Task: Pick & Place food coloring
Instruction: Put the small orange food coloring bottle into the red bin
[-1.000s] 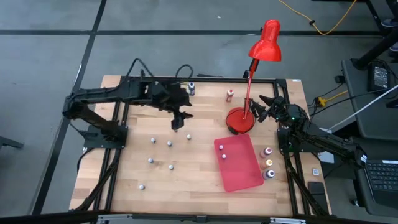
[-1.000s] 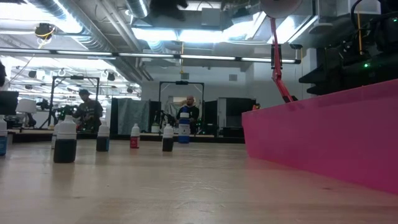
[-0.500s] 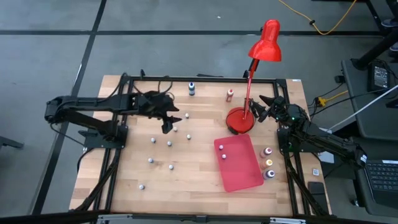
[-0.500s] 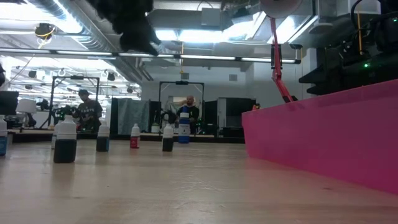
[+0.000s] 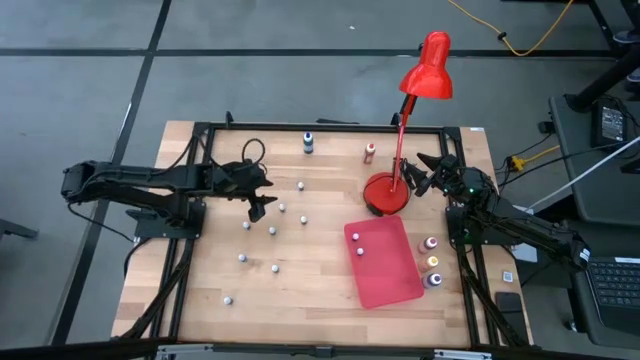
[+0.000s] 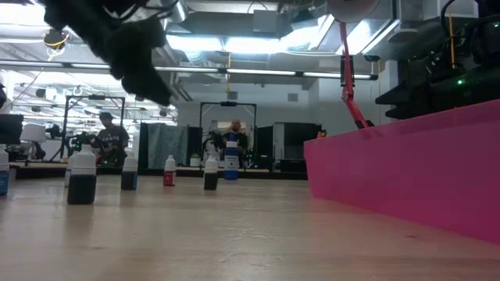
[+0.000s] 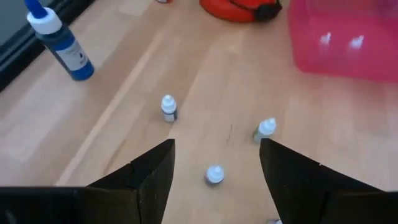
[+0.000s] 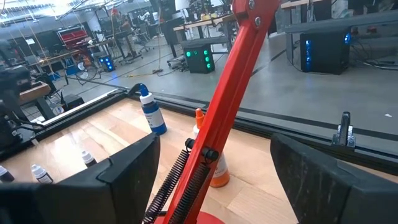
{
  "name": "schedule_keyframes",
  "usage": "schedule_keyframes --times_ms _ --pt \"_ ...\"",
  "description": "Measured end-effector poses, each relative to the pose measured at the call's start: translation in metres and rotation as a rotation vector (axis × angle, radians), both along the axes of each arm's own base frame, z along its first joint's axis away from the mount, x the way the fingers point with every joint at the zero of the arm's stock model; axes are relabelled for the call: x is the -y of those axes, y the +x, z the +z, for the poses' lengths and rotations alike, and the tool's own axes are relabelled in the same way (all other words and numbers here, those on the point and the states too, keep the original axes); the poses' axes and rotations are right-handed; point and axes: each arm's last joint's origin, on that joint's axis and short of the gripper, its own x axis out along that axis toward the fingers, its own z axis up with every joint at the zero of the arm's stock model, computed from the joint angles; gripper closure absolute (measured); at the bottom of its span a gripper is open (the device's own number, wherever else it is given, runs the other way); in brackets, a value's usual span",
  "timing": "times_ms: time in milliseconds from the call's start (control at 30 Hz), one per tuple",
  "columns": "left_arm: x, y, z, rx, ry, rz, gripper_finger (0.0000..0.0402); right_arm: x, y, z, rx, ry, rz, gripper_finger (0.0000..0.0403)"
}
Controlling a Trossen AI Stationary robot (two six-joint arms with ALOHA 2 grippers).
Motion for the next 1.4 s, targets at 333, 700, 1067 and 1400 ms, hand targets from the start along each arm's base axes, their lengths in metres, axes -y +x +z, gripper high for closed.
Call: schedule_keyframes --times_ms 333,700,1067,1400 --pt "-0.003 -0.011 -0.038 -0.103 0.123 -0.229 0.0171 0.0 0.0 0.0 0.0 0.0 0.0 0.0097" --pt "-0.015 -0.006 -0.058 -0.165 0.108 -0.242 0.0171 0.0 0.0 0.0 0.0 0.0 0.0 0.0097" --pt "-0.025 0.007 -0.082 -0.196 0.015 -0.303 0.0171 0.0 0.0 0.0 0.001 0.001 0.0 0.0097" --pt "-0.022 -0.001 -0.105 -0.045 0.013 -0.291 0.0172 0.0 0.0 0.0 0.001 0.001 0.0 0.0097"
